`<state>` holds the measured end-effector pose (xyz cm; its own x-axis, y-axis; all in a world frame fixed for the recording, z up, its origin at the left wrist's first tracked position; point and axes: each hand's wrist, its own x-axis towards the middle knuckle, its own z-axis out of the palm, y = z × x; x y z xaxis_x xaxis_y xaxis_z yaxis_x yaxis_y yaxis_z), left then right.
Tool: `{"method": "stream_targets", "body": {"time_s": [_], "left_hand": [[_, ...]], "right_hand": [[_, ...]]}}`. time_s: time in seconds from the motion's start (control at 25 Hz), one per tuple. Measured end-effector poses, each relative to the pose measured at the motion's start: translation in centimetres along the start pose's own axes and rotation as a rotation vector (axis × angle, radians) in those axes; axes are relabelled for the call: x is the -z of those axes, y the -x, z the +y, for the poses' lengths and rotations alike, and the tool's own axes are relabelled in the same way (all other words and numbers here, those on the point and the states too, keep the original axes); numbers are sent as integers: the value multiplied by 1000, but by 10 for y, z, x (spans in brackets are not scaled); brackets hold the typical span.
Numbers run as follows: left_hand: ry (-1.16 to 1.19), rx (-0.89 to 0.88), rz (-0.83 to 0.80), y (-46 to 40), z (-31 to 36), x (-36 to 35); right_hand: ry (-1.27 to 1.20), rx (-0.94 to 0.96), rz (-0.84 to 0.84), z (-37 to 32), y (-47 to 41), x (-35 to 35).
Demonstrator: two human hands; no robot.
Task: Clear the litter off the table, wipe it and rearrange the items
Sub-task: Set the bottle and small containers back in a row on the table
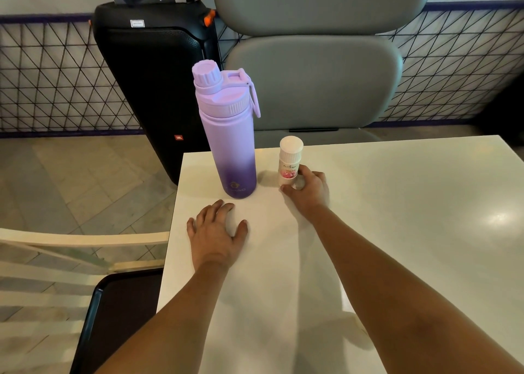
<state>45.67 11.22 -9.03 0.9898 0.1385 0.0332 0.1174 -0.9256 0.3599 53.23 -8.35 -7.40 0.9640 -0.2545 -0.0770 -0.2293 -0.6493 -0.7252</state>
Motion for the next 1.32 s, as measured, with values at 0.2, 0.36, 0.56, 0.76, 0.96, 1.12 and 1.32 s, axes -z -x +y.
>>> {"method": "stream_targets", "body": {"time_s": [0.2,0.36,0.56,0.76,0.96,1.12,1.32], "left_hand": [[2,-8,-12,-2,1,0],[36,-4,-4,-5,-2,-2],[528,143,15,-4,-9,12],[525,56,-264,51,11,56],[592,15,-384,134,36,84],[634,-24,-397,183,60,117],[682,-72,-410,231,76,150]], "right_hand": [[7,3,-2,1,-1,-1],[41,12,-98,0,-7,2],[28,-158,-314,-6,16,48],[39,-119,-284,-3,105,120],[37,-93,-167,2,198,166],[36,-131,-111,9,272,197],[73,-126,-62,11,338,213]]}}
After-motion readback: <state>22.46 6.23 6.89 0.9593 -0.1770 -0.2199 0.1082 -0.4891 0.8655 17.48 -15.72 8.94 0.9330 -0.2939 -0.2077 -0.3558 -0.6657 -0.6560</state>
